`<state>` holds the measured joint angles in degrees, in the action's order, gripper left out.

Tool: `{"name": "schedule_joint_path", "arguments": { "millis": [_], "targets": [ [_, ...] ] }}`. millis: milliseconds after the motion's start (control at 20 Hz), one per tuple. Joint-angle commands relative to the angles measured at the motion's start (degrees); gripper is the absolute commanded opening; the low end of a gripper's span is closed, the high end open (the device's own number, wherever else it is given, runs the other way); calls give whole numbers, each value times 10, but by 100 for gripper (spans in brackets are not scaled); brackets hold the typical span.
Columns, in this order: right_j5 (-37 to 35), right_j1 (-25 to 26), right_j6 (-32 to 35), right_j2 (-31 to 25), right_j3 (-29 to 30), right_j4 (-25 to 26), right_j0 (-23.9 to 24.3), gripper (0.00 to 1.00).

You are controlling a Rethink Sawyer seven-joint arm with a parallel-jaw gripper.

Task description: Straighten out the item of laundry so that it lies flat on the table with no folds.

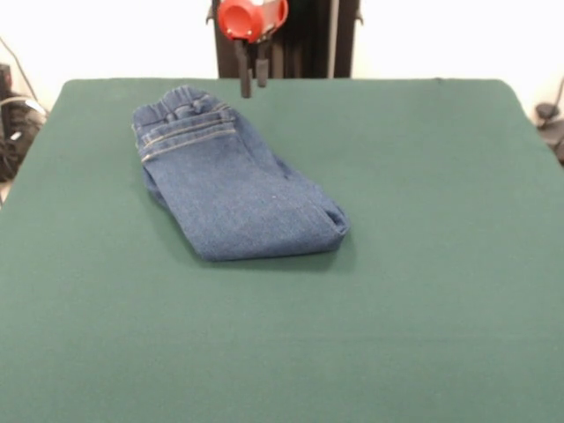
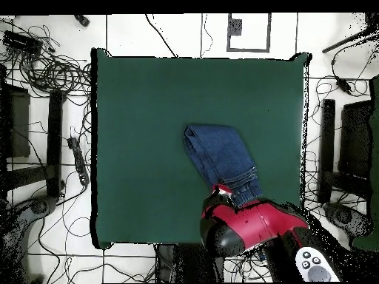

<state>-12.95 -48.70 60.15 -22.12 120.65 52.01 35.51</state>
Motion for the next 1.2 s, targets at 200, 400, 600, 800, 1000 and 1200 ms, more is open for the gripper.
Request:
{"name": "schedule_joint_path", "arguments": {
  "millis": [200, 400, 600, 800, 1000, 1200],
  "targets": [
    [-78, 10, -20, -77, -4, -32, 18, 100],
    [-76, 16, -17, -78, -6, -26, 20, 100],
    [-86, 19, -14, -82, -11, -29, 16, 100],
    [-81, 27, -12, -80, -15, -20, 13, 100],
    [-77, 35, -13, -78, -22, -11, 11, 100],
    [-85, 39, -19, -83, -27, -21, 20, 100]
  ]
}}
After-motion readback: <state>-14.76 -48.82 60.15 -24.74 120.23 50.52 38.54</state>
